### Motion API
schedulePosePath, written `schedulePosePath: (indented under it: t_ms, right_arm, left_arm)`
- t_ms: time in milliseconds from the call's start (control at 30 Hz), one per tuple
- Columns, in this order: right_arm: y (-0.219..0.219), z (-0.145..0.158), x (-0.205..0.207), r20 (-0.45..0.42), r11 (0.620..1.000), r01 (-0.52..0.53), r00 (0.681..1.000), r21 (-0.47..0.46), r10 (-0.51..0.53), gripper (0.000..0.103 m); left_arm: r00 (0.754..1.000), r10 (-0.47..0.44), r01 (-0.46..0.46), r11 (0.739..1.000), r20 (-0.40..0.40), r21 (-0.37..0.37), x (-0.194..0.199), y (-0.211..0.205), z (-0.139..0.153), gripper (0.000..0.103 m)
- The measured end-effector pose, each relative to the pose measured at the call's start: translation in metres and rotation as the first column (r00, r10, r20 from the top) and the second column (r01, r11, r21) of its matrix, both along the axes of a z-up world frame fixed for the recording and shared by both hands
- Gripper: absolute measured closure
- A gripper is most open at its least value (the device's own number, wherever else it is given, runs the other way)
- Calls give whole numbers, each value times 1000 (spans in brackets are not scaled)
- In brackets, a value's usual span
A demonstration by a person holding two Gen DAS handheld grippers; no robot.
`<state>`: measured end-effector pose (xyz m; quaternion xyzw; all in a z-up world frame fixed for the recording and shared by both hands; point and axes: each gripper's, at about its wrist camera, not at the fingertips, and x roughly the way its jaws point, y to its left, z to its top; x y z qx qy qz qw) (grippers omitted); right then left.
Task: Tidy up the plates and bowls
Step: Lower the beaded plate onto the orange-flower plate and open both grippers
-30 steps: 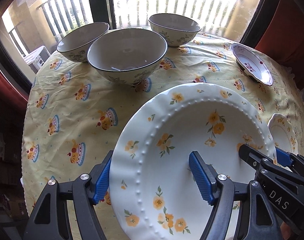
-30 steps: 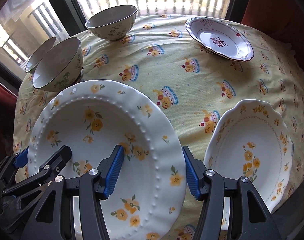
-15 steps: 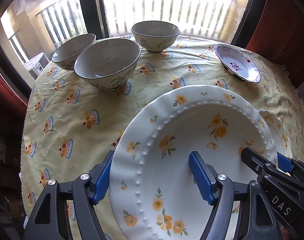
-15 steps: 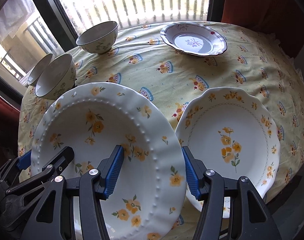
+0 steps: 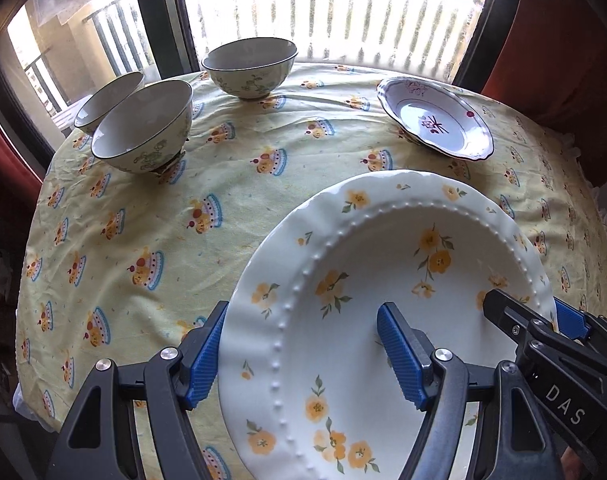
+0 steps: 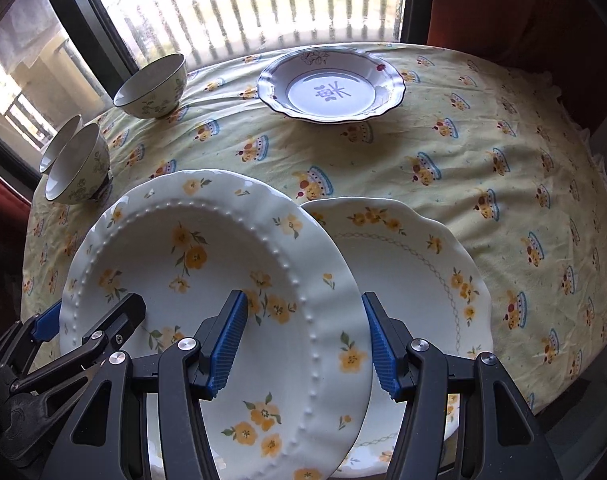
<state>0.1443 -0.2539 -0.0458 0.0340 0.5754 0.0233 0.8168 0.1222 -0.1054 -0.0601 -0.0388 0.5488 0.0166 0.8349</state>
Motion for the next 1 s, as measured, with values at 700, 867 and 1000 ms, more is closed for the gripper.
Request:
schedulePosePath:
  t_ms: [700,867,1000]
  right_arm:
    - [-112,-20,18,-31,999,-31,999,-36,30,41]
    - [-116,-25,21,-32,995,-74,997,-68,72,41]
    - [-116,-30,24,-42,994,-93,995,-64,90,41]
  left_arm:
    - [996,57,-59,997,-64,-38,17,-104,-28,29]
    - [992,78,-83,995,-95,-50,19,-108,-37,29]
    - [987,113,-120,991,-110,-59,18,-106,-43,28]
